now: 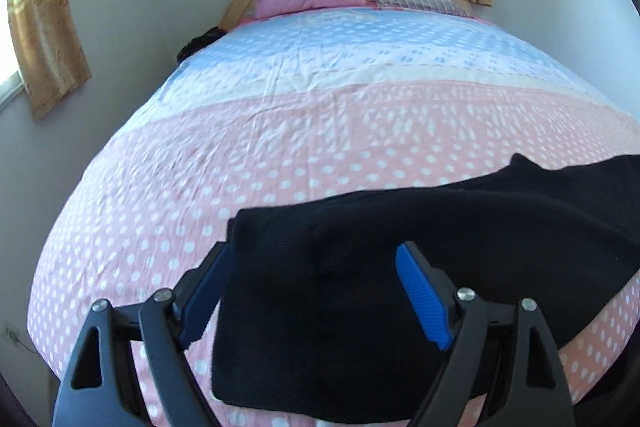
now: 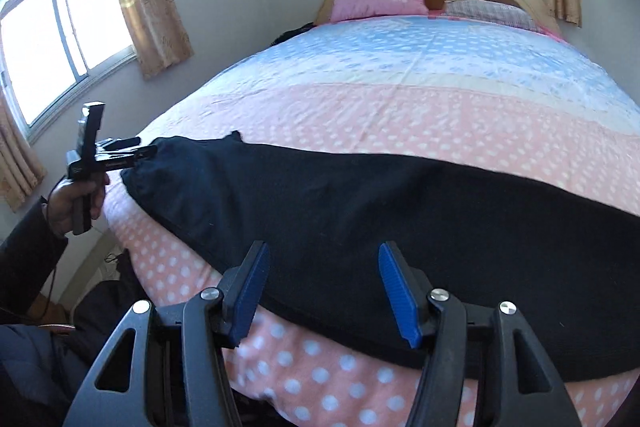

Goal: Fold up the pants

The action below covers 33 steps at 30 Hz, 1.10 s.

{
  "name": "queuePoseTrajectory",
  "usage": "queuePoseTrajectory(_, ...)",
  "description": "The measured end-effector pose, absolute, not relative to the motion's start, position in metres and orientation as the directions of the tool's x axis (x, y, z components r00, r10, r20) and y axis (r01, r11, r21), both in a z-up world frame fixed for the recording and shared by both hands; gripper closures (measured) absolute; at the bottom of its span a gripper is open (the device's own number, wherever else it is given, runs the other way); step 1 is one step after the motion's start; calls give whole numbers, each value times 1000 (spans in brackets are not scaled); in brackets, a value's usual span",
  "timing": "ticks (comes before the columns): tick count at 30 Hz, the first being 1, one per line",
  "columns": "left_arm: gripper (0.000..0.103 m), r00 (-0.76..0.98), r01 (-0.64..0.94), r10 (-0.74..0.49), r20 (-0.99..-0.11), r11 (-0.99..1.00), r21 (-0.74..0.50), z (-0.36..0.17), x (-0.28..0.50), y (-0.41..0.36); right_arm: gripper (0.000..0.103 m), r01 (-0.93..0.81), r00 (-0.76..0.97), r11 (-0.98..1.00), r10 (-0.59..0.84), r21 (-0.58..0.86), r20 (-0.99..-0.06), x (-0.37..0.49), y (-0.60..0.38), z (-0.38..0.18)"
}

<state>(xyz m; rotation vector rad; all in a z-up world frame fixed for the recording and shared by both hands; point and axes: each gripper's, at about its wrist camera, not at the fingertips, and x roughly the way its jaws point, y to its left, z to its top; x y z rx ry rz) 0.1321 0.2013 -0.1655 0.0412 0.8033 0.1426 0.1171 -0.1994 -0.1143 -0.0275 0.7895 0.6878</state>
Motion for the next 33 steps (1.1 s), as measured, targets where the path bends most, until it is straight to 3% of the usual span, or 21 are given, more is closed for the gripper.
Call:
queuePoseTrajectory(4, 16, 653, -126, 188, -734, 982, 140, -183, 122, 208, 45, -690, 435, 699, 610, 190, -662, 122, -146, -107)
queuePoseTrajectory(8, 8, 658, -163, 157, -737, 985, 65, -185, 118, 226, 45, -778, 302, 579, 686, 245, -662, 131, -79, -111)
queuePoseTrajectory(13, 8, 661, -168, 119, -741, 986, 8, -188, 113, 235, 44, -807, 130, 501, 667, 313, -733, 129, -9, -147)
queuePoseTrajectory(16, 8, 668, -154, 115, -736, 988, 14, -189, 110, 238, 43, -836, 180, 498, 645, 230, -743, 111, -1, -146)
queuePoseTrajectory(24, 0, 679, -161, 123, -724, 987, 16, -192, 108, 247, 43, -811, 169, 504, 690, 298, -704, 131, 8, -136)
queuePoseTrajectory(26, 0, 678, -164, 118, -725, 986, 6, -192, 106, 249, 43, -796, 92, 488, 681, 357, -726, 132, 21, -148)
queuePoseTrajectory(29, 0, 677, -168, 121, -726, 986, 8, -191, 103, 250, 42, -849, 147, 471, 647, 241, -748, 109, 32, -150)
queuePoseTrajectory(33, 1, 684, -168, 157, -713, 984, 55, -184, 102, 243, 43, -839, 125, 451, 706, 306, -697, 106, 17, -142)
